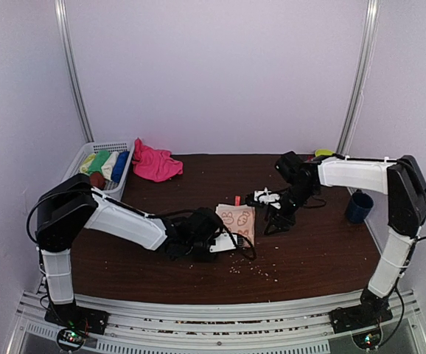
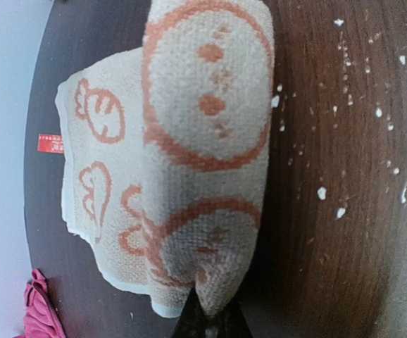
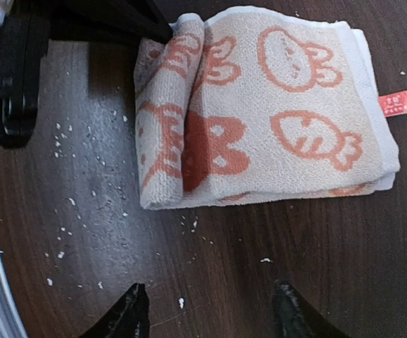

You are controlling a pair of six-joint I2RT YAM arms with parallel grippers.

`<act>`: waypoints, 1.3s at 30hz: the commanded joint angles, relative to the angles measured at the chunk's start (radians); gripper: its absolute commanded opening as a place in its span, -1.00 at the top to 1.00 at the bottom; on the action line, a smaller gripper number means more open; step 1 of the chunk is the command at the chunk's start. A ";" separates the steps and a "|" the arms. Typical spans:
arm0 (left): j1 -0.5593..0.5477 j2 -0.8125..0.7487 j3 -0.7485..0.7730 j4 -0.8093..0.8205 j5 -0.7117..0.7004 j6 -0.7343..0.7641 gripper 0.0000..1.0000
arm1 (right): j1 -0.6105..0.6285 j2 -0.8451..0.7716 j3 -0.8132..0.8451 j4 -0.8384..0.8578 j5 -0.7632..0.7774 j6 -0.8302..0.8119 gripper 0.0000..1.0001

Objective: Roll the towels
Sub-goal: Roll the towel at the center of the board.

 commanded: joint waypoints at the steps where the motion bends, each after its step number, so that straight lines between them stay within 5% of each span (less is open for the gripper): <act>1: -0.009 0.030 0.071 -0.250 0.123 -0.127 1.00 | -0.007 -0.174 -0.265 0.370 0.130 -0.134 -0.27; 10: 0.007 0.054 0.192 -0.393 0.263 -0.187 1.00 | 0.019 -0.550 -0.807 0.864 0.048 -0.581 -0.93; 22: 0.027 0.104 0.274 -0.466 0.297 -0.216 1.00 | 0.217 -0.470 -1.007 1.322 0.268 -0.633 -0.78; 32: 0.027 0.117 0.301 -0.486 0.303 -0.223 1.00 | 0.412 -0.156 -0.960 1.655 0.641 -0.579 -0.61; 39: 0.027 0.112 0.304 -0.492 0.310 -0.218 1.00 | 0.449 -0.038 -0.896 1.698 0.791 -0.540 -0.38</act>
